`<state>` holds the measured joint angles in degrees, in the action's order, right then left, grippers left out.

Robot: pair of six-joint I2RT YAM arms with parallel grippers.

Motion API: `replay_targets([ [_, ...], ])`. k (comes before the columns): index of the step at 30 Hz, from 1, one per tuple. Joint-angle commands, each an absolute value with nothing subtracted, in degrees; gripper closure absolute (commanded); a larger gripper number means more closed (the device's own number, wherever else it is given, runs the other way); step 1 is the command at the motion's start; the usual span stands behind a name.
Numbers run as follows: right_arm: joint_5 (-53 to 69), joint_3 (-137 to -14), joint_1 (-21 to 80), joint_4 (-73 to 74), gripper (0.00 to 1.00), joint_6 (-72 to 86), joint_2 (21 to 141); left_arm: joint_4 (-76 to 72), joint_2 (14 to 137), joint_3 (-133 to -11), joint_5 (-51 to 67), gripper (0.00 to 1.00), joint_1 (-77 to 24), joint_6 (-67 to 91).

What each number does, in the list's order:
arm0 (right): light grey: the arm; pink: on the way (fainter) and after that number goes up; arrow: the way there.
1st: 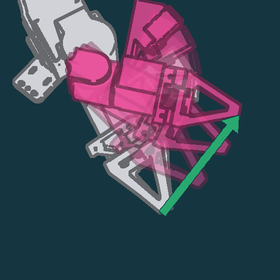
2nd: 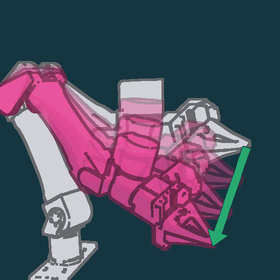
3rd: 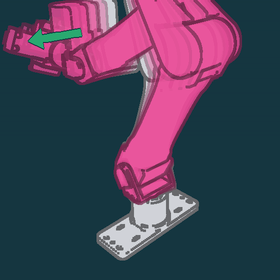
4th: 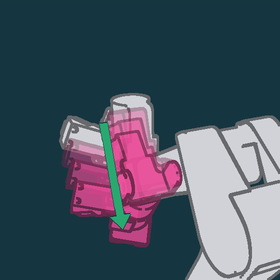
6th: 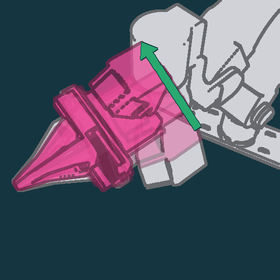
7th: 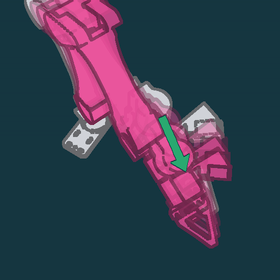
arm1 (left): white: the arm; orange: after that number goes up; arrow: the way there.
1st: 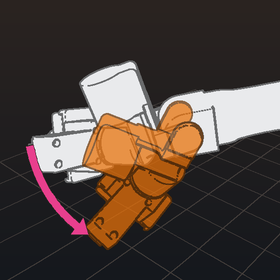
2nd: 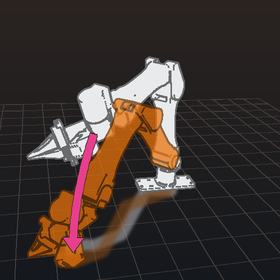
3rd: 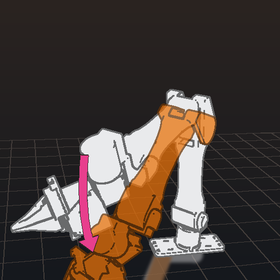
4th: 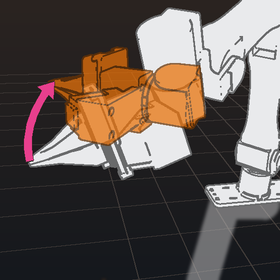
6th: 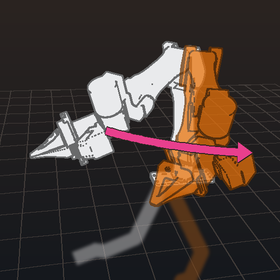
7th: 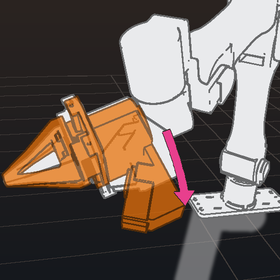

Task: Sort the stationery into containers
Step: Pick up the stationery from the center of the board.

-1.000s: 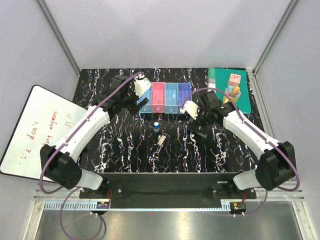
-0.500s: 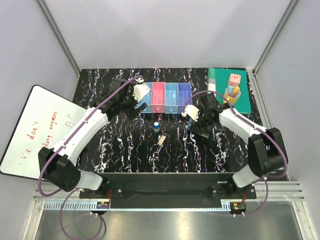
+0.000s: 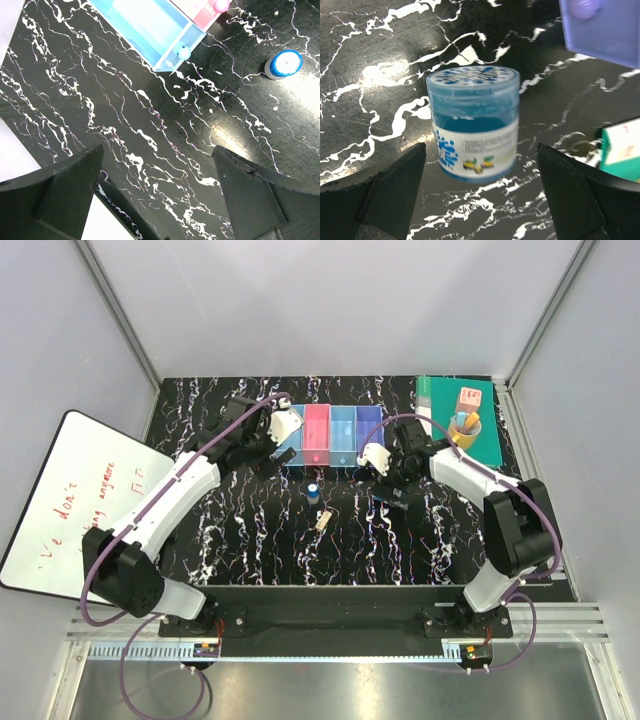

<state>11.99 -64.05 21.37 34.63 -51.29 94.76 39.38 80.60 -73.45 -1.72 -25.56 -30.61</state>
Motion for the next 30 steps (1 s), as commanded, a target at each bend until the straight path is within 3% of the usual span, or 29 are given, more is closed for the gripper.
replay_targets([
  [1, 14.7, -65.4, 21.3, 33.1, 0.0, -50.5, 96.8, 38.2, 80.8, -74.1, -0.9, 0.01, -25.8, -31.7],
  [9, 14.3, -64.5, 20.8, 31.0, 0.03, -50.3, 99.9, 38.1, 81.4, -74.5, -0.8, 0.01, -25.8, -32.5],
  [13, 14.4, -65.0, 20.7, 30.9, 0.21, -49.7, 101.5, 37.9, 81.7, -75.1, -0.7, 0.01, -25.8, -32.7],
  [16, 14.1, -64.7, 20.7, 30.9, 0.49, -49.5, 101.6, 38.0, 81.8, -75.3, -0.9, 0.01, -25.7, -33.0],
  [17, 13.5, -64.6, 20.6, 30.8, 0.64, -49.4, 101.5, 38.0, 81.7, -75.4, -0.9, 0.01, -25.7, -33.1],
  [21, 12.2, -64.6, 20.7, 30.8, 0.88, -48.8, 100.9, 37.9, 81.9, -75.7, -0.5, 0.01, -25.7, -33.1],
  [30, 8.9, -65.5, 20.9, 29.4, 1.0, -45.7, 89.3, 38.4, 83.1, -79.2, 5.5, 0.01, -25.7, -28.6],
])
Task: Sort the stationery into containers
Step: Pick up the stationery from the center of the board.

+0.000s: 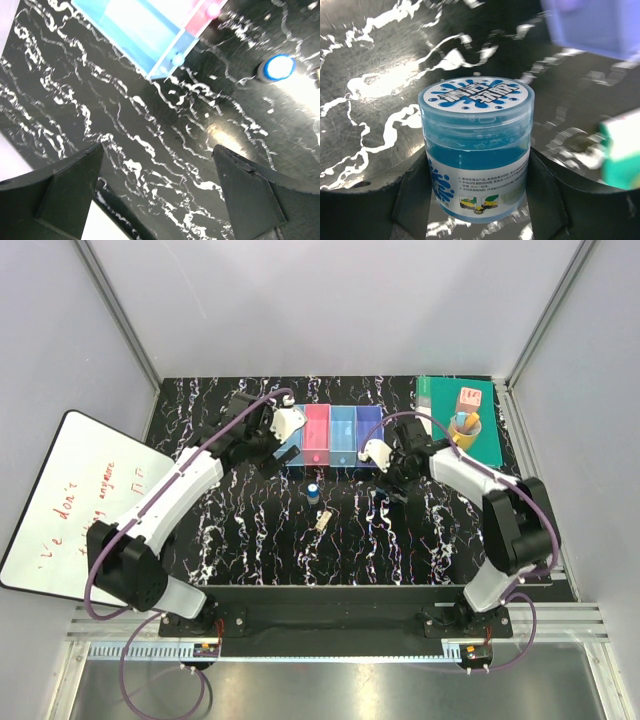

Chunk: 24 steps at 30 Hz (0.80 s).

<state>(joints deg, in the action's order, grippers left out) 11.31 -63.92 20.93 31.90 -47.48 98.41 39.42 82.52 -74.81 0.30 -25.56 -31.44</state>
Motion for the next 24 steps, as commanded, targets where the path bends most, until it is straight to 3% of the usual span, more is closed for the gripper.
replay_targets([
  [1, 7.5, -65.4, 21.0, 28.9, 1.0, -44.7, 86.7, 38.4, 83.3, -79.7, 6.7, 0.01, -25.7, -26.9],
  [10, 1.7, -65.9, 27.2, 26.0, 1.0, -43.9, 73.4, 38.4, 89.8, -90.9, 24.8, 0.01, -25.8, -17.2],
  [18, -5.5, -69.0, 33.9, 23.6, 1.0, -49.3, 71.3, 38.3, 99.0, -104.9, 47.0, 0.01, -25.8, -7.3],
  [24, -8.5, -71.3, 36.5, 21.1, 1.0, -52.2, 69.7, 38.1, 102.3, -106.3, 58.4, 0.01, -25.8, -5.3],
])
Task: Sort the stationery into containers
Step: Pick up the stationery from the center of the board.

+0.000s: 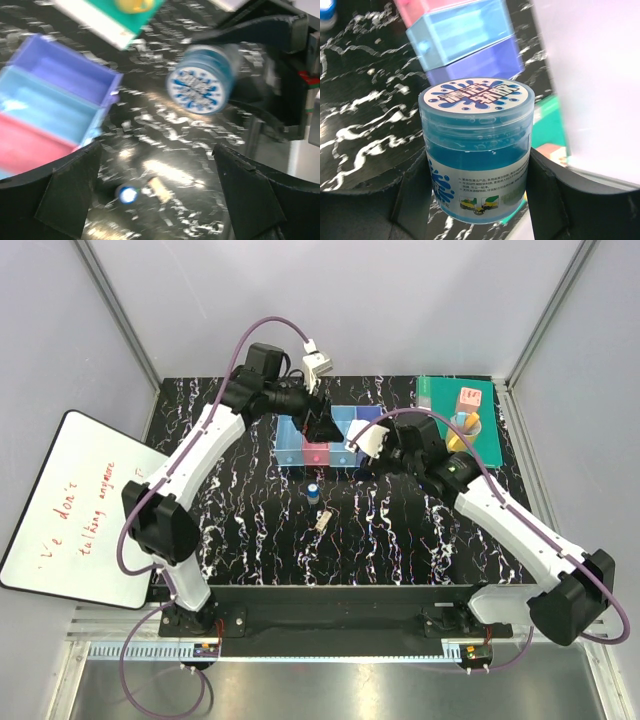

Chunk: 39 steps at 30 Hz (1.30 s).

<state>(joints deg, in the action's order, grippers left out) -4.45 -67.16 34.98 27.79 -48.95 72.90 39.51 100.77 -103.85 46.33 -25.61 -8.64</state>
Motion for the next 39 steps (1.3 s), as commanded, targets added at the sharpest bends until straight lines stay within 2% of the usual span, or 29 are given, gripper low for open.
replay_targets([
  [1, -9.1, -71.2, 36.7, 20.6, 1.0, -52.5, 69.0, 38.0, 102.8, -106.3, 59.8, 0.01, -25.8, -5.0],
  [10, -11.0, -69.7, 38.8, 16.2, 1.0, -53.8, 68.0, 34.7, 106.4, -108.2, 69.5, 0.01, -26.5, -3.3],
  [16, -11.6, -69.7, 39.7, 15.6, 1.0, -53.3, 68.4, 28.1, 106.0, -107.5, 68.6, 0.01, -26.6, 1.4],
  [21, -11.7, -69.5, 40.0, 15.6, 1.0, -53.1, 68.5, 13.2, 103.6, -101.9, 66.8, 0.01, -26.7, 11.0],
  [34, -11.8, -69.5, 40.4, 14.9, 1.0, -52.7, 68.4, 8.9, 106.2, -104.4, 65.5, 0.01, -29.2, 14.7],
  [39, -11.8, -69.3, 40.5, 14.5, 1.0, -52.7, 68.1, 8.7, 106.7, -104.6, 65.0, 0.07, -30.1, 14.9],
])
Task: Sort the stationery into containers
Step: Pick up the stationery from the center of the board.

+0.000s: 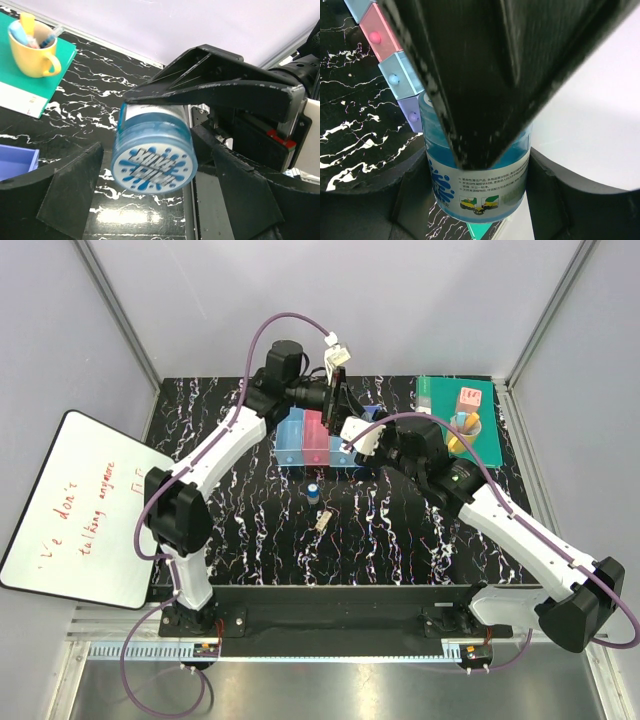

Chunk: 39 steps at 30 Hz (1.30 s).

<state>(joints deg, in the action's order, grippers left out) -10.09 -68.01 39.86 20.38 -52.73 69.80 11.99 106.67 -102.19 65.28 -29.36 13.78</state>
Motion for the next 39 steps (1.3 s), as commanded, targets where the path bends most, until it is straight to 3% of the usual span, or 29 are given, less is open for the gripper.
replay_targets([
  [1, -11.9, -69.3, 40.4, 14.5, 1.0, -52.7, 68.1, 8.7, 106.8, -104.3, 65.0, 0.07, -30.1, 14.9],
  [8, -11.9, -68.8, 40.5, 13.8, 1.0, -53.1, 67.9, 9.1, 106.5, -102.9, 65.0, 0.25, -30.2, 14.2],
  [20, -12.7, -67.8, 40.5, 13.0, 1.0, -54.9, 68.1, 16.5, 106.6, -104.6, 66.3, 0.16, -30.2, 8.5],
  [27, -12.5, -67.4, 40.5, 12.7, 1.0, -55.0, 68.1, 18.9, 107.3, -105.8, 66.9, 0.17, -30.2, 6.7],
  [36, -12.2, -67.0, 40.7, 12.7, 1.0, -54.7, 67.9, 19.0, 109.3, -108.3, 67.1, 0.27, -30.5, 6.9],
  [39, -12.1, -66.5, 40.8, 12.6, 1.0, -54.6, 67.9, 19.0, 109.8, -109.0, 67.4, 0.43, -30.7, 7.0],
])
